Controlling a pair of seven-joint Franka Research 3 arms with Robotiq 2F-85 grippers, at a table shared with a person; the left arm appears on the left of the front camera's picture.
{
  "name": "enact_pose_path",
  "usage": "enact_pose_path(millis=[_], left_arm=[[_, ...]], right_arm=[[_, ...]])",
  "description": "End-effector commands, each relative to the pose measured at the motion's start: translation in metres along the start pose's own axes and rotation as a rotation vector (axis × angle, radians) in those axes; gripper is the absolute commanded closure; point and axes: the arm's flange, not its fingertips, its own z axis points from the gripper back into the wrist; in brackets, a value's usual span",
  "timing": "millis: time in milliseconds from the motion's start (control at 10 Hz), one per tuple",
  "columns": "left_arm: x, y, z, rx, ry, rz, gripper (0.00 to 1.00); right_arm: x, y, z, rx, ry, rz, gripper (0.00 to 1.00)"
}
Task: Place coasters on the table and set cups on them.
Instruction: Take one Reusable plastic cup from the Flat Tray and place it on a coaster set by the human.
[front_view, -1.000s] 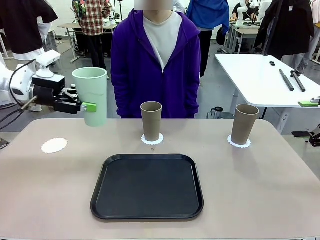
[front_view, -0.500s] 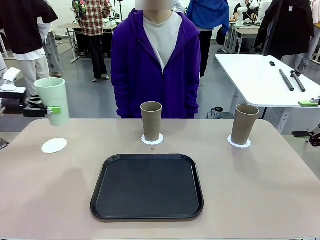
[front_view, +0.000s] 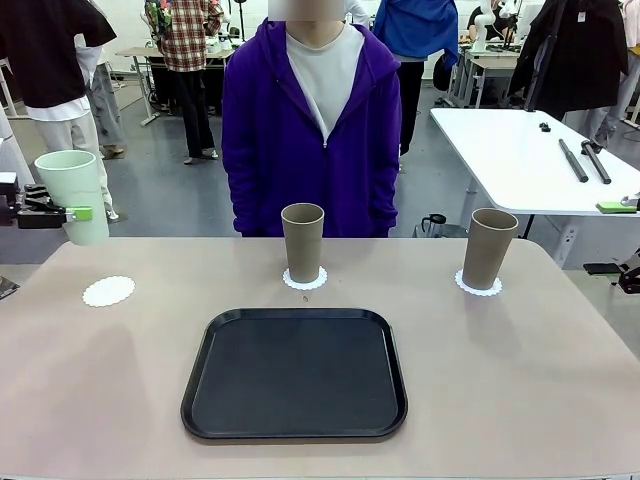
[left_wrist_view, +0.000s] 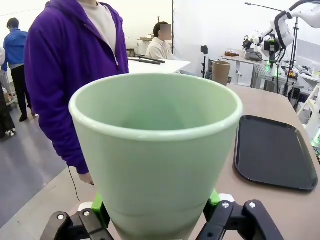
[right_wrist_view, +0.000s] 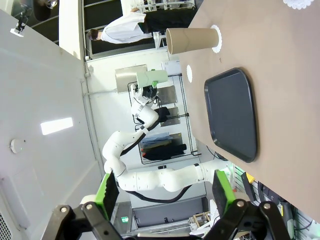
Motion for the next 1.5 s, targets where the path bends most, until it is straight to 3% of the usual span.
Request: enact_pose_path(millis=[0,600,800,900,1200,1400], left_arm=[[0.003,0.000,-0.005,0.012,-0.023,0.005,0.15],[-0.001,0.000,-0.001,-0.002,0.001,0.002,0.15],[-0.030,0.003,-0.002,-0.102,-0.129,-0.044,0.15],[-0.038,0.006,-0.001,-0.123,-0.146,-0.042,0.15],[-0.068,0.003,0.001,-0.131,-0.156,-0.075,0.15],[-0.082,0.007,-0.004,-0.147,-0.101,-0.059,0.15]], right_arm=[[0.001,0.001,0.001,0.006,0.005,0.003,0.00],[0.001,0.001,0.001,0.006,0.005,0.003,0.00],[0.001,0.001,0.001,0.006,0.005,0.003,0.00],[0.001,0.001,0.001,0.006,0.005,0.003,0.00],[0.001,0.001,0.001,0.006,0.005,0.003,0.00],[0.001,0.001,0.001,0.006,0.005,0.003,0.00]])
